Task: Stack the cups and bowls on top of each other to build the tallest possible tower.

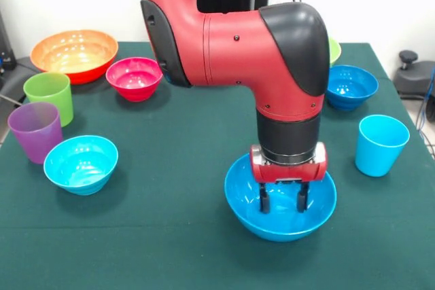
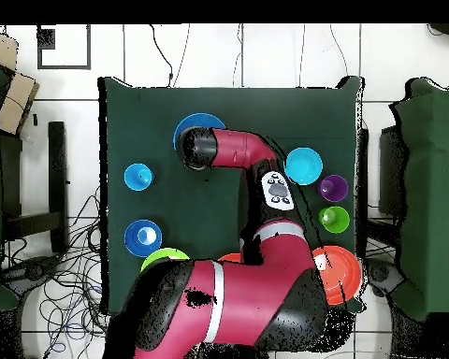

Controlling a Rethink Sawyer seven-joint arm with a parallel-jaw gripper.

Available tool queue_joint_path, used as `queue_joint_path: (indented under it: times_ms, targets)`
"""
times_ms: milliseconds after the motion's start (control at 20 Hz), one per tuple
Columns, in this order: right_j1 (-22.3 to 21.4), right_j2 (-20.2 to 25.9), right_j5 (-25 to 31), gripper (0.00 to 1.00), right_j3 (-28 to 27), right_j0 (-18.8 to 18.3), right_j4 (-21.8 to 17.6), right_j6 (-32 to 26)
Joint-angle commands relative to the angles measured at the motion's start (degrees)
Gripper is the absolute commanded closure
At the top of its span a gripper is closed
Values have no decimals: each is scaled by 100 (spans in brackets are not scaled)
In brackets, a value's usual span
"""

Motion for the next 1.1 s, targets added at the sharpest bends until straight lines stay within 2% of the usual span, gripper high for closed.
queue_joint_path:
  times_ms: [50,200,500,600,900,1100]
  targets:
    - [-115,-375,616,0,3,278,-201,560]
    - [18,-435,689,0,-89,303,-156,564]
    - [816,-414,663,0,-828,159,-182,189]
    - [949,-379,664,0,-905,69,-212,62]
    - [896,-244,551,0,-707,-160,-295,-211]
    - [650,-170,525,0,-304,-326,-346,-367]
